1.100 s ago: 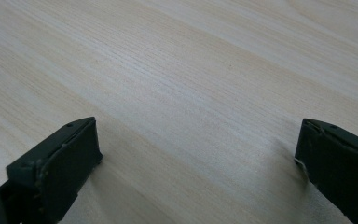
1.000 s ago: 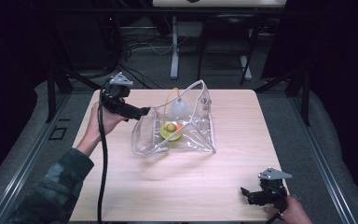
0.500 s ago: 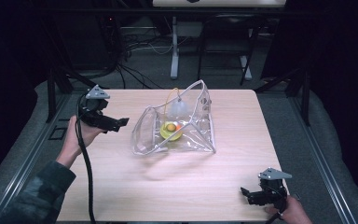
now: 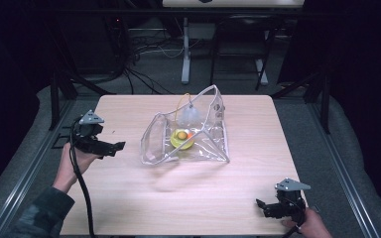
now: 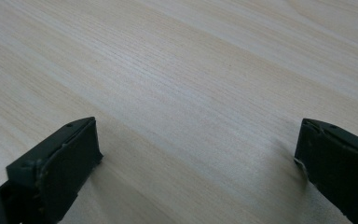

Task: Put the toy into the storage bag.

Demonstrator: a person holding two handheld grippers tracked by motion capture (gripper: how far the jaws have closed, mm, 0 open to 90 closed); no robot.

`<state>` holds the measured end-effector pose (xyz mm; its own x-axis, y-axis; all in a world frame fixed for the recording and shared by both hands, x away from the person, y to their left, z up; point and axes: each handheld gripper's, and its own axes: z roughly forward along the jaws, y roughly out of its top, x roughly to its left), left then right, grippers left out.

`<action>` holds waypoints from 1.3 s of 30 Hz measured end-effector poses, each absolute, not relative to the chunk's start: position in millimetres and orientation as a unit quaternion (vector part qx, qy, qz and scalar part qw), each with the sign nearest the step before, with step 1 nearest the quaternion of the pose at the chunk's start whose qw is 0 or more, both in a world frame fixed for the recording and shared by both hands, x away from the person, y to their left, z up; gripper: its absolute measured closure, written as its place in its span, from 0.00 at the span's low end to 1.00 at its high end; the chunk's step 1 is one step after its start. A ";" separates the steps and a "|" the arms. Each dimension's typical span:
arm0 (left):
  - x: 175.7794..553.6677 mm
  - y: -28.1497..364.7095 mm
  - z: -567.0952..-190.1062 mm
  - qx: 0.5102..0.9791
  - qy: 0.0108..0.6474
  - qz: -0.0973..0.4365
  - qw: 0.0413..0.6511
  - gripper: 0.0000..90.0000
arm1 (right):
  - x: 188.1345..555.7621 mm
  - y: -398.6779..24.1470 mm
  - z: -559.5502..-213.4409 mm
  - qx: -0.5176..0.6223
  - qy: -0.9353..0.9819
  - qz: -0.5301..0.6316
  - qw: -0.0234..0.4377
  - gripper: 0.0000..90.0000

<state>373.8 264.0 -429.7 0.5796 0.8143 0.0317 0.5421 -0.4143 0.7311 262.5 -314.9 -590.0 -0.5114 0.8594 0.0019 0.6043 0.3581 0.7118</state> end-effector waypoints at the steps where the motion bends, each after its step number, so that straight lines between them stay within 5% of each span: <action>1: 373.8 264.0 -429.7 0.818 0.415 0.196 0.348 0.00 | 262.5 -314.9 -590.0 0.456 0.802 0.336 0.190 0.00; 23: 334.9 297.3 -507.5 0.799 0.463 0.137 0.358 0.00 | 262.5 -315.1 -589.6 0.456 0.803 0.334 0.189 0.00; 39: 336.5 289.3 -554.8 0.841 0.455 0.101 0.276 0.00 | 262.5 -315.3 -589.4 0.456 0.804 0.332 0.189 0.00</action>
